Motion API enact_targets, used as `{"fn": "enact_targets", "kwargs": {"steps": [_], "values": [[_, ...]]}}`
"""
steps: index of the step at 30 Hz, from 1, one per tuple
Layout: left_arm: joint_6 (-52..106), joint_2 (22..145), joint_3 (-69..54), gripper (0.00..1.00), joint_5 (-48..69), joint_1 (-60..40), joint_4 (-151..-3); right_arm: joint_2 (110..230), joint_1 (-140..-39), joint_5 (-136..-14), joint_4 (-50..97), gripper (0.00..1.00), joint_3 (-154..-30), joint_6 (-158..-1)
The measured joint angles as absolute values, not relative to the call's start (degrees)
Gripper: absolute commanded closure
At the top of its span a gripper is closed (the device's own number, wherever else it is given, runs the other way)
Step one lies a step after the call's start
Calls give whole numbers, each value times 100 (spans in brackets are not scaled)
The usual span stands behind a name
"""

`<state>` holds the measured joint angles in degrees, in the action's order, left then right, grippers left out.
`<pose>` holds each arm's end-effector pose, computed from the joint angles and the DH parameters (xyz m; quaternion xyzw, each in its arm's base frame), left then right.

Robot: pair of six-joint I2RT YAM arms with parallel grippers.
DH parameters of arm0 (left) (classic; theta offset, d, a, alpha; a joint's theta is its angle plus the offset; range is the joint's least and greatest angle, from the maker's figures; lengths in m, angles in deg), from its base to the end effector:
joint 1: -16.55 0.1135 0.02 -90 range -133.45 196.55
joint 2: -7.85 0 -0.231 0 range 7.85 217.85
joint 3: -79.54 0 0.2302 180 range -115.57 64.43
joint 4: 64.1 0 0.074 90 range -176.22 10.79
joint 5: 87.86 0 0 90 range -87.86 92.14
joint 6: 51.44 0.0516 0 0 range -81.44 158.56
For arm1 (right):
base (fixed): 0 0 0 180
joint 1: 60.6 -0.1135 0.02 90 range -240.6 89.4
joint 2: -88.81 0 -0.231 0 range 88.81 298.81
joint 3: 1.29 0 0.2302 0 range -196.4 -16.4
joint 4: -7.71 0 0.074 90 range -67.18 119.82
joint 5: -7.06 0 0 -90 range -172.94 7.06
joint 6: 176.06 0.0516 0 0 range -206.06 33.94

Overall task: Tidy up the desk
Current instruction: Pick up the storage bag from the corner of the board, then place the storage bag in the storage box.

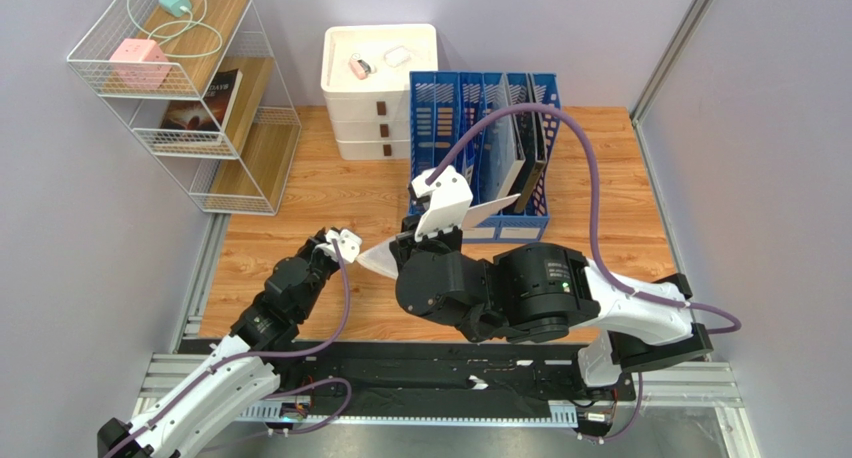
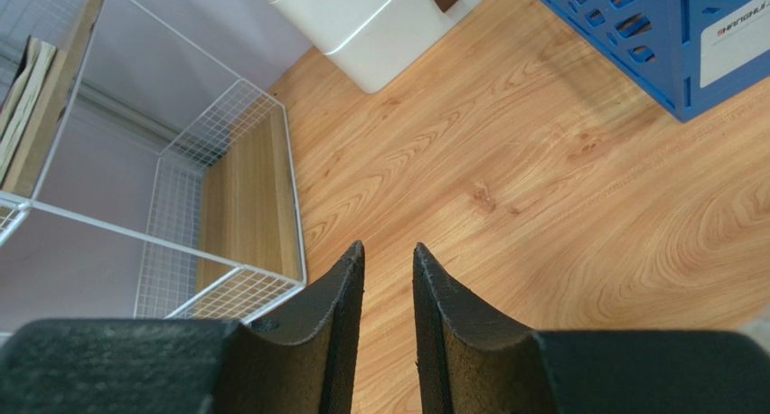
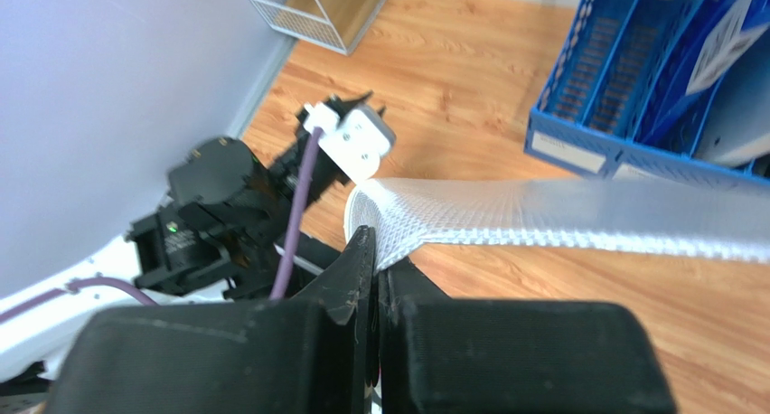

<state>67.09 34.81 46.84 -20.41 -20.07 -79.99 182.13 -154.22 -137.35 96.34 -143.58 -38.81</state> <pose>0.1425 -0.0813 0.2198 0.2992 0.7013 0.1052 0.6384 0.0252 0.2667 0.4514 -0.1382 0.8165 0.2179 0.5165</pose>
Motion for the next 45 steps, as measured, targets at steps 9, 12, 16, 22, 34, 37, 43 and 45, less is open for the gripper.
{"fn": "enact_targets", "kwargs": {"steps": [9, 12, 16, 22, 34, 37, 43, 45], "values": [[6659, 3409, 4684, 67, -2023, -1972, -7988, 18222, -14885, -13790, 9911, 100, -15365, -4867], [6626, 3402, 4684, 67, -2004, -1966, -7988, 18176, -14712, -13825, 10012, 100, -15405, -5134], [6582, 3437, 4684, 67, -2002, -1916, -7988, 18156, -14288, -13715, 10001, 100, -15523, -5534], [6560, 3505, 4684, 67, -1999, -1848, -8003, 17802, -12170, -12319, 9828, 100, -14994, -5991], [5800, 3913, 4354, 71, -1466, 250, -8036, 18821, -11075, -7690, 9373, 100, -15894, -6318], [5516, 4141, 4127, 71, -1009, 786, -8113, 18967, -11320, -7143, 9472, 100, -15842, -6629], [5256, 4584, 3948, 71, -388, 952, -8196, 18928, -11949, -6348, 9677, 100, -15765, -7300], [5227, 4611, 3948, 71, -288, 959, -8270, 18899, -12177, -6195, 9686, 100, -15689, -7553]]}}
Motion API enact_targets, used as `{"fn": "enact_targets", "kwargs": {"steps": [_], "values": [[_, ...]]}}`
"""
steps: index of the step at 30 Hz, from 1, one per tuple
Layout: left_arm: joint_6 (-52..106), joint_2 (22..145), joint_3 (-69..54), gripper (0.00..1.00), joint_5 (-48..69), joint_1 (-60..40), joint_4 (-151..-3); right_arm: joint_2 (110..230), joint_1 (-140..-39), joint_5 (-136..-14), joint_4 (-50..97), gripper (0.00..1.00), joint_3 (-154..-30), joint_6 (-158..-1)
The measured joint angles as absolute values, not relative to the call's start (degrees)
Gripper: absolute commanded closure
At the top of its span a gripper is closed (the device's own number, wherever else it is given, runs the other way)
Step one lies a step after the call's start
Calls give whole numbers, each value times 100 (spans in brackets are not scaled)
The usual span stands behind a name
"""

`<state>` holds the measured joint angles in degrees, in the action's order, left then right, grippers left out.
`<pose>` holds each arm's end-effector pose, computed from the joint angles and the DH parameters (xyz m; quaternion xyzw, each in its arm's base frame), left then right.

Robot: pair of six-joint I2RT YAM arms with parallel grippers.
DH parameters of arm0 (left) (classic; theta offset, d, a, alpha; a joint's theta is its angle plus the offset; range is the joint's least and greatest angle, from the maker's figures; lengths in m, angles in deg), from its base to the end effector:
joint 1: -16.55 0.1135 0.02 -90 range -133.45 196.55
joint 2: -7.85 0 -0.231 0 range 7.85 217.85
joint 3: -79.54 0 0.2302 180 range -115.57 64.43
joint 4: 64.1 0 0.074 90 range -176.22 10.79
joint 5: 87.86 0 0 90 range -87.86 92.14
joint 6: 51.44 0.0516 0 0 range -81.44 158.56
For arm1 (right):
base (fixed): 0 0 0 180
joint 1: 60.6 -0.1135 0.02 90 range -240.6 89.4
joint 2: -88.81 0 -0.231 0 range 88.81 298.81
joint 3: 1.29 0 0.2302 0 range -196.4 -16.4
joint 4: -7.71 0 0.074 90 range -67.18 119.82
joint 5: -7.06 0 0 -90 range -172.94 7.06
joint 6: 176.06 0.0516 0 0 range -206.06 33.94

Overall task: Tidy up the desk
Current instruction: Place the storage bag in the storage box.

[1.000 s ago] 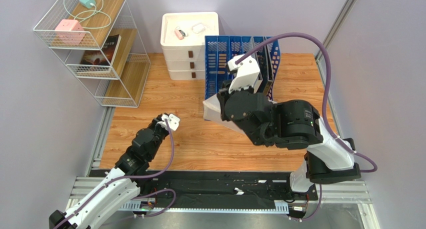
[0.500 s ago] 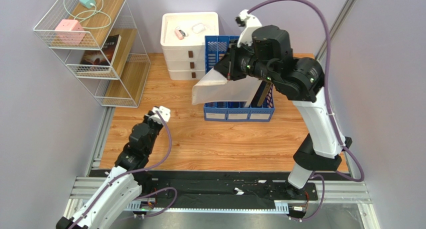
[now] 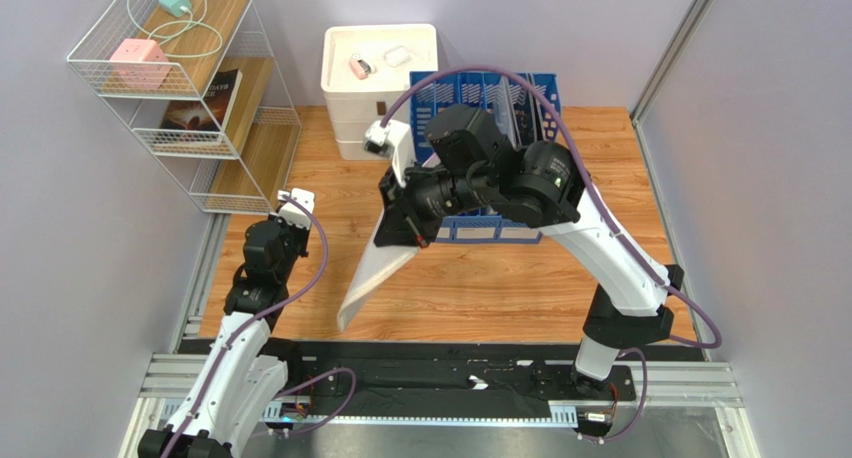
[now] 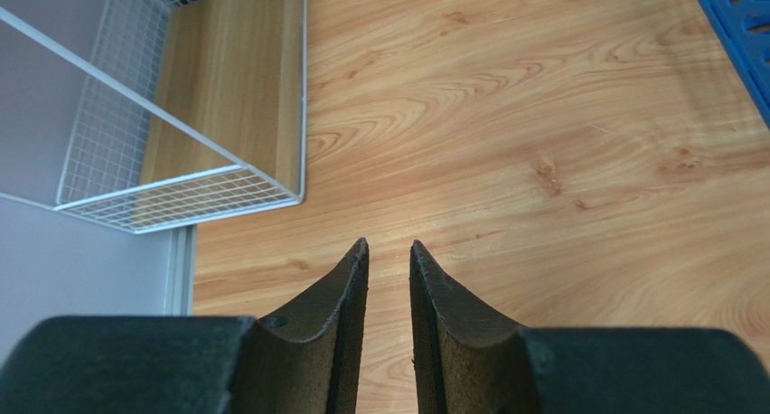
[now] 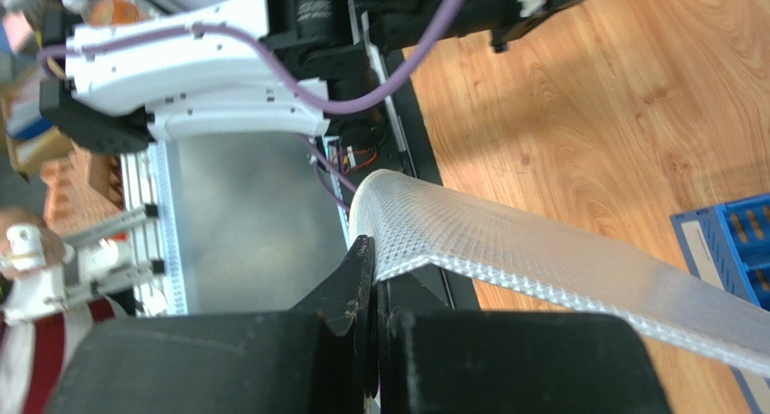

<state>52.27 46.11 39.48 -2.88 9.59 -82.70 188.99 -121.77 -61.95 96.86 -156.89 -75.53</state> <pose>0.1879 -0.0184 0.2275 0.1182 0.7937 0.0702 0.5925 0.1251 0.2657 0.4626 -0.4485 0.7471 0.4017 0.2817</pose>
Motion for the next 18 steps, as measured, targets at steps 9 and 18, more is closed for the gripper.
{"fn": "enact_targets", "kwargs": {"steps": [9, 18], "values": [[5170, 4633, 3948, 70, -6, 980, -8410, 18899, -12500, -6264, 10014, 100, -15665, -8226], [5168, 4633, 3948, 71, 164, 989, -8469, 18995, -10889, -7082, 10001, 100, -15835, -8229]]}}
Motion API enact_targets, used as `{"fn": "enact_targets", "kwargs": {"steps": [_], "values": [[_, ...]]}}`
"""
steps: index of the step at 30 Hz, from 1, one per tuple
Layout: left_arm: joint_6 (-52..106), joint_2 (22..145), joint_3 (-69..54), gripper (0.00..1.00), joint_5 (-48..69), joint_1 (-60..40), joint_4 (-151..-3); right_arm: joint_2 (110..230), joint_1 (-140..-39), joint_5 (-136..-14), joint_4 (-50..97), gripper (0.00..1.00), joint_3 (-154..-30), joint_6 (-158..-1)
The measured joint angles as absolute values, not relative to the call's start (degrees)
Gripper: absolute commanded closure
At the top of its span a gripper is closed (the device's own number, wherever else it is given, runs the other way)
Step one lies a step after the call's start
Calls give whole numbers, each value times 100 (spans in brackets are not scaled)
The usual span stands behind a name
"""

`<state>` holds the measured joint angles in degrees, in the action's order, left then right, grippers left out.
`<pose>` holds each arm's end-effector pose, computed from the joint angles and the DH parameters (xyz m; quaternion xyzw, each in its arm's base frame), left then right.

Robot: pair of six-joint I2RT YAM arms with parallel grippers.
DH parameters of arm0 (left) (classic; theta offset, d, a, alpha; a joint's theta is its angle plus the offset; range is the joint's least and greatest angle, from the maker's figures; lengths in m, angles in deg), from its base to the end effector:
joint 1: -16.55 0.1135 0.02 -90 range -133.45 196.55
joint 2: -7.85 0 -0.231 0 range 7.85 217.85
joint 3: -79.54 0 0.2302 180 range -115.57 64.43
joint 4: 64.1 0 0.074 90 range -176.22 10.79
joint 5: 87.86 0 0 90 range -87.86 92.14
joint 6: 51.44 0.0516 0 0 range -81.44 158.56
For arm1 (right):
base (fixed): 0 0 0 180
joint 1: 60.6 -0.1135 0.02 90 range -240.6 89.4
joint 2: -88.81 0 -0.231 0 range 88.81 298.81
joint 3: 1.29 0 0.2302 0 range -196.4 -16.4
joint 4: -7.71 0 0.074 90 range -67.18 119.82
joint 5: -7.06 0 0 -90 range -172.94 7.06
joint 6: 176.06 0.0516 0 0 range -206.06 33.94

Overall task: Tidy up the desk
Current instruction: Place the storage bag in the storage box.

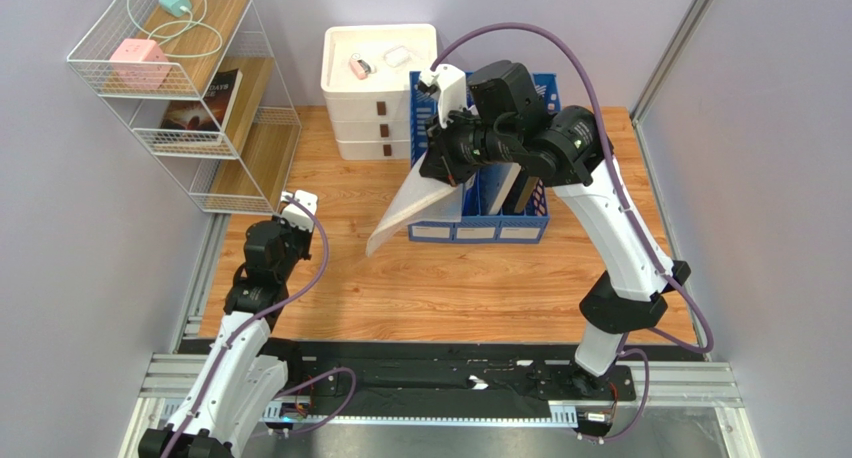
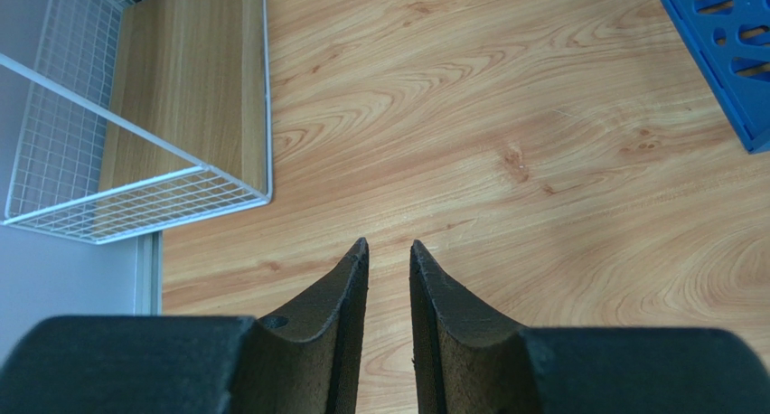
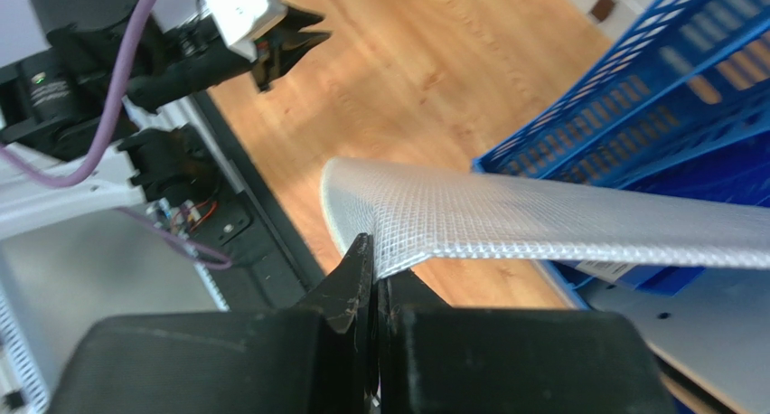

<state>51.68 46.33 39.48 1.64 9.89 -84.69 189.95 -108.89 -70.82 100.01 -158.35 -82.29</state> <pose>0.1868 -0.0214 0.2227 0.1373 0.8025 0.0363 0.5795 0.1874 0.2266 0.4570 -0.3803 0.8033 0.2815 0.3617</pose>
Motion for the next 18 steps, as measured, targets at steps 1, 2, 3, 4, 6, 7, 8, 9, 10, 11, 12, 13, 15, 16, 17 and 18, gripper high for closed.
{"fn": "enact_targets", "kwargs": {"steps": [1, 2, 3, 4, 6, 7, 8, 9, 10, 11, 12, 13, 15, 16, 17, 18], "values": [[5170, 4633, 3948, 71, 178, 989, -8473, 19026, -10841, -7185, 9975, 100, -15903, -8255], [5170, 4633, 3948, 71, 195, 989, -8478, 19061, -10819, -7276, 9966, 100, -15973, -8277], [5170, 4633, 3948, 71, 213, 989, -8480, 19098, -10815, -7377, 9955, 100, -16043, -8296], [5170, 4633, 3948, 71, 219, 989, -8478, 19133, -10815, -7449, 9933, 100, -16093, -8305], [5170, 4637, 3948, 71, 239, 989, -8478, 19221, -10821, -7582, 9808, 100, -16159, -8316], [5170, 4639, 3948, 71, 254, 989, -8478, 19255, -10828, -7620, 9752, 100, -16159, -8320], [5170, 4643, 3948, 71, 267, 989, -8480, 19304, -10859, -7692, 9662, 100, -16156, -8342], [5170, 4643, 3948, 71, 278, 989, -8480, 19345, -10883, -7757, 9557, 100, -16152, -8362], [5170, 4643, 3948, 71, 287, 989, -8480, 19376, -10896, -7814, 9422, 100, -16130, -8384], [5170, 4643, 3948, 71, 300, 989, -8478, 19382, -10900, -7862, 9249, 100, -16060, -8454], [5170, 4641, 3948, 71, 315, 989, -8480, 19382, -10907, -7871, 9096, 100, -16001, -8532], [5170, 4641, 3948, 71, 322, 989, -8480, 19382, -10911, -7849, 8958, 100, -15966, -8611], [5173, 4633, 3948, 71, 337, 989, -8482, 19389, -10915, -7733, 8759, 100, -15986, -8775], [5173, 4630, 3948, 71, 342, 989, -8482, 19402, -10915, -7641, 8722, 100, -16052, -8847], [5173, 4626, 3948, 71, 350, 989, -8482, 19424, -10887, -7528, 8650, 100, -16161, -8926], [5173, 4626, 3948, 71, 359, 989, -8482, 19441, -10845, -7331, 8587, 100, -16253, -8959]]}}
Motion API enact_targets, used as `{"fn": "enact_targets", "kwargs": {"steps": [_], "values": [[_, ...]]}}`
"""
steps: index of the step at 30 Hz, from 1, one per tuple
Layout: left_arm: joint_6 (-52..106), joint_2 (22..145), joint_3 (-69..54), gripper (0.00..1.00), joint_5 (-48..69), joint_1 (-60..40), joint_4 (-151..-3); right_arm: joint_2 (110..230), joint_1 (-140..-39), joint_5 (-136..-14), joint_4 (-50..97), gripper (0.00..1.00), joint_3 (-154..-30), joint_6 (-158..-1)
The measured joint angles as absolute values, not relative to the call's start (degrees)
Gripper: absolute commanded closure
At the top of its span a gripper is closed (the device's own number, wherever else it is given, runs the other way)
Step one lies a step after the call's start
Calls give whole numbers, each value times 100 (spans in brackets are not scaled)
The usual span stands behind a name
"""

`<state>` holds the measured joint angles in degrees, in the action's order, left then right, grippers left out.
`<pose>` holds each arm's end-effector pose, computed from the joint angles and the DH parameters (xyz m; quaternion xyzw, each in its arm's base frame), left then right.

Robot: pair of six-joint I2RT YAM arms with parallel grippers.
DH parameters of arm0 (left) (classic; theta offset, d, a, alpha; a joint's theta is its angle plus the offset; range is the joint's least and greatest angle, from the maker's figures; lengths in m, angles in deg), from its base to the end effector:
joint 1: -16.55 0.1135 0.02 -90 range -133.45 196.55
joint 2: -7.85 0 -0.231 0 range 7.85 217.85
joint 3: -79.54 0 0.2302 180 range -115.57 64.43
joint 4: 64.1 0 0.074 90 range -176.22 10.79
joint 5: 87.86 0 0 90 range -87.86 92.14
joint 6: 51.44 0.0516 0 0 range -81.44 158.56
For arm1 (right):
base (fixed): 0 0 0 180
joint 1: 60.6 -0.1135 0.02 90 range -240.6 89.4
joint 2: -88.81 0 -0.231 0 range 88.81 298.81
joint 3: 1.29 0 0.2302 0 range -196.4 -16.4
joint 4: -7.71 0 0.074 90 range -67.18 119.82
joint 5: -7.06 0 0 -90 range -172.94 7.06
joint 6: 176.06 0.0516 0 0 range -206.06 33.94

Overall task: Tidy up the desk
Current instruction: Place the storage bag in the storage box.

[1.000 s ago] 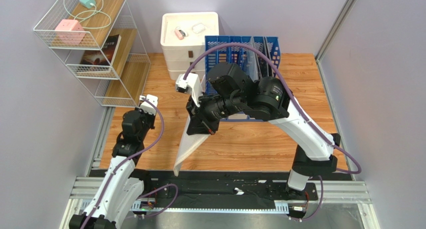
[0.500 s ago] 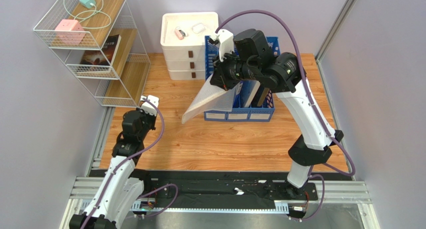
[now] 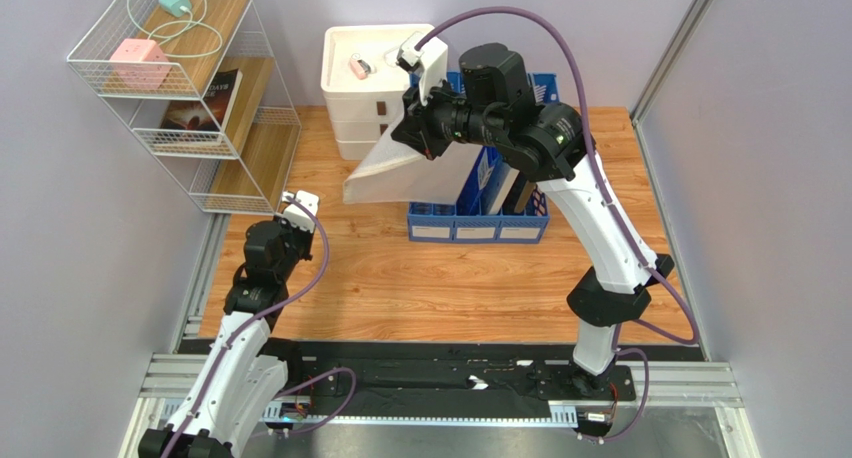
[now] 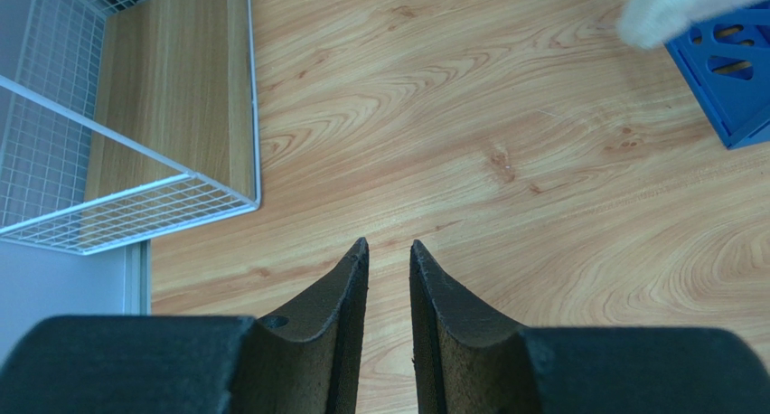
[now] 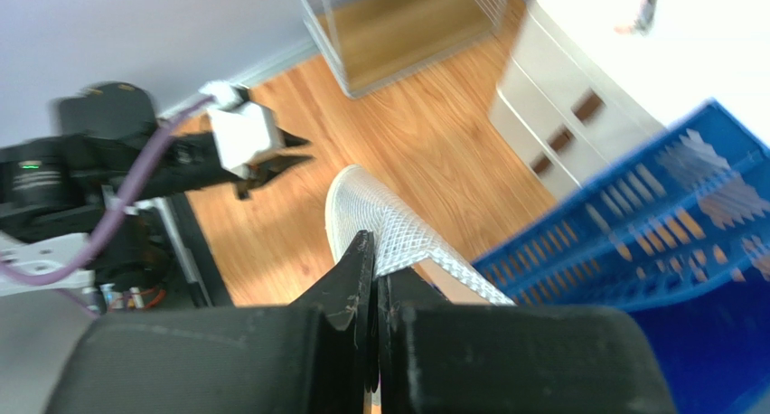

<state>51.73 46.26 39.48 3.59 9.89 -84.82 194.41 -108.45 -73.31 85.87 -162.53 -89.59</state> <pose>0.1864 -0.0231 0.2226 0.1475 0.8010 0.0227 0.5798 0.2133 0.2485 0.4782 -0.4012 0.7265 0.2734 0.4863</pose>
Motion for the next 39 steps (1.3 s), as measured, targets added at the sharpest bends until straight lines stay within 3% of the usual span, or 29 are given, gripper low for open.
{"fn": "enact_targets", "kwargs": {"steps": [7, 19, 23, 32, 39], "values": [[5175, 4617, 3948, 70, 368, 989, -8497, 19448, -10011, -5360, 7769, 100, -16215, -8705], [5190, 4578, 3948, 70, 379, 989, -8500, 19481, -8693, -4044, 7627, 100, -15890, -8463], [5190, 4595, 3948, 70, 383, 989, -8500, 19487, -8391, -4361, 8123, 100, -15551, -8605], [5192, 4622, 3948, 70, 383, 989, -8500, 19009, -8710, -5642, 8831, 100, -14185, -8843], [5194, 4622, 3948, 70, 390, 989, -8502, 18364, -9495, -7821, 9151, 100, -14135, -8919]]}}
